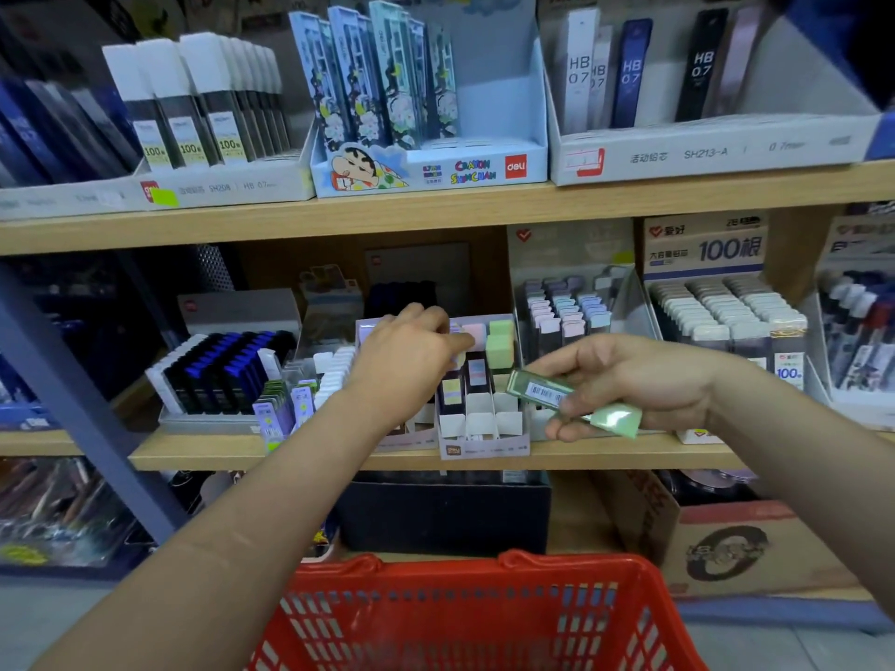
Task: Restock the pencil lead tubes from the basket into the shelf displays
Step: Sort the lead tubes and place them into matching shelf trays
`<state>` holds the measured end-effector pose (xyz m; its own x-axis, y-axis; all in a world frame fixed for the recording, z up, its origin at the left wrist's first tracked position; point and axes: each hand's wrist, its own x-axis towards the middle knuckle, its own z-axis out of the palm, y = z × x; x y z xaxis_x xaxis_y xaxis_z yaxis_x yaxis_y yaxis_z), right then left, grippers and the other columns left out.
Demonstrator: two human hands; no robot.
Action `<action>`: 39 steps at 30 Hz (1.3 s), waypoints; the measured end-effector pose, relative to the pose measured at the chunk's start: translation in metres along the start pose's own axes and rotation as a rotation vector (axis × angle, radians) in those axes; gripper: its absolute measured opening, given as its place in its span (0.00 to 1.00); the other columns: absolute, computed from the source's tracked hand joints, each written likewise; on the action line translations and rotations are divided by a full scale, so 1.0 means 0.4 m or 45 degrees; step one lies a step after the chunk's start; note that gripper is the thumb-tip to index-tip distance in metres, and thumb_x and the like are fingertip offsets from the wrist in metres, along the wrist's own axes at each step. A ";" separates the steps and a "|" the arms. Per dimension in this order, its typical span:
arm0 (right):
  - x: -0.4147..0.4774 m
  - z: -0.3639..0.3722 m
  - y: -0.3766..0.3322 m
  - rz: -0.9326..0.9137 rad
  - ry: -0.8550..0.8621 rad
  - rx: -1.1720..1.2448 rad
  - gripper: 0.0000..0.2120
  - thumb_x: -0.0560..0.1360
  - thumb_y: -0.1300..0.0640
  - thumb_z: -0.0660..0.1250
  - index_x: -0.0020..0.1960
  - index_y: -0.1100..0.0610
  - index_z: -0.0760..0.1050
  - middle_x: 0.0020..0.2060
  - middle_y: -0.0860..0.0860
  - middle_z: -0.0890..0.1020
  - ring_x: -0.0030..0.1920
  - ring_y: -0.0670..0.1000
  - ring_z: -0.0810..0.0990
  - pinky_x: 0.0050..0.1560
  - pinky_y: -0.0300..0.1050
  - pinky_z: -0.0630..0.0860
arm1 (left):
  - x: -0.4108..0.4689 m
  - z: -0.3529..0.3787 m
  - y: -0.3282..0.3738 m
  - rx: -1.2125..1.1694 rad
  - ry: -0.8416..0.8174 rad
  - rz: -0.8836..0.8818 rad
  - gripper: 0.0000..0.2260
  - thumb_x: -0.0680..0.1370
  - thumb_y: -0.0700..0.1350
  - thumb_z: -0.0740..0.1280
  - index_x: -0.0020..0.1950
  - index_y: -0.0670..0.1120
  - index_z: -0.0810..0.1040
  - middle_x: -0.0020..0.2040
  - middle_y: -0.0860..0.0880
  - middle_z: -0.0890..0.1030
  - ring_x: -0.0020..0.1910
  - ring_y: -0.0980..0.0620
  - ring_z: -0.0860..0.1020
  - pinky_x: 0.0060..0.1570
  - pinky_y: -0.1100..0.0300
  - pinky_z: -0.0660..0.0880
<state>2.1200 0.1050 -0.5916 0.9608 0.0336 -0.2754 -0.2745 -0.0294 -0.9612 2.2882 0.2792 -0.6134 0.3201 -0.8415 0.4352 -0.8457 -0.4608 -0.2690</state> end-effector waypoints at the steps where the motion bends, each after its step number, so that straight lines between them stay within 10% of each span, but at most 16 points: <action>1: -0.002 -0.001 -0.003 -0.013 0.041 -0.054 0.17 0.75 0.76 0.62 0.60 0.63 0.77 0.44 0.59 0.84 0.41 0.55 0.86 0.37 0.40 0.82 | 0.005 -0.002 -0.003 -0.017 -0.029 -0.001 0.15 0.79 0.45 0.64 0.66 0.53 0.75 0.57 0.47 0.75 0.57 0.45 0.71 0.49 0.51 0.70; 6: 0.000 0.007 -0.018 -0.130 0.367 -0.319 0.12 0.64 0.63 0.76 0.46 0.60 0.79 0.32 0.54 0.81 0.28 0.49 0.80 0.23 0.34 0.70 | 0.023 -0.024 -0.019 -0.073 -0.139 -0.019 0.15 0.79 0.47 0.64 0.66 0.53 0.76 0.58 0.48 0.75 0.58 0.47 0.70 0.51 0.54 0.69; 15: 0.008 0.004 -0.019 -0.287 0.485 -0.309 0.11 0.72 0.70 0.71 0.53 0.62 0.80 0.39 0.55 0.86 0.39 0.48 0.83 0.47 0.43 0.79 | 0.011 -0.026 -0.011 -0.314 -0.099 -0.050 0.16 0.81 0.50 0.62 0.68 0.52 0.74 0.64 0.50 0.75 0.60 0.50 0.68 0.54 0.57 0.66; 22: 0.031 0.027 -0.026 -0.358 0.521 -0.484 0.18 0.72 0.65 0.74 0.60 0.57 0.75 0.35 0.55 0.86 0.38 0.46 0.84 0.47 0.43 0.78 | 0.015 -0.092 0.064 -1.406 -0.088 -0.223 0.17 0.79 0.45 0.67 0.68 0.52 0.74 0.46 0.49 0.83 0.42 0.59 0.80 0.42 0.64 0.76; 28: 0.053 0.045 -0.030 -0.433 0.605 -0.240 0.07 0.75 0.63 0.71 0.51 0.58 0.75 0.33 0.54 0.84 0.35 0.47 0.81 0.38 0.41 0.76 | 0.024 -0.092 0.056 -1.753 -0.012 -0.453 0.13 0.76 0.39 0.70 0.60 0.46 0.80 0.40 0.43 0.82 0.35 0.52 0.80 0.37 0.63 0.79; 33: 0.056 0.047 -0.032 -0.392 0.566 -0.613 0.14 0.70 0.56 0.77 0.53 0.56 0.78 0.41 0.52 0.84 0.41 0.49 0.83 0.46 0.46 0.82 | 0.027 -0.092 0.060 -1.531 0.224 -0.568 0.14 0.70 0.44 0.77 0.53 0.46 0.81 0.36 0.45 0.84 0.33 0.51 0.83 0.39 0.60 0.81; 39: 0.067 0.044 -0.018 -0.392 0.513 -0.743 0.10 0.75 0.62 0.72 0.54 0.52 0.81 0.40 0.50 0.85 0.44 0.48 0.84 0.52 0.50 0.82 | 0.041 -0.090 0.055 -1.573 0.032 -0.484 0.11 0.68 0.47 0.78 0.46 0.46 0.81 0.37 0.46 0.83 0.35 0.52 0.80 0.42 0.55 0.80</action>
<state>2.1471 0.1238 -0.5926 0.9614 -0.2376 0.1385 -0.0343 -0.6031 -0.7970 2.2595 0.2652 -0.5813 0.6292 -0.7044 0.3284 -0.5405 -0.0930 0.8362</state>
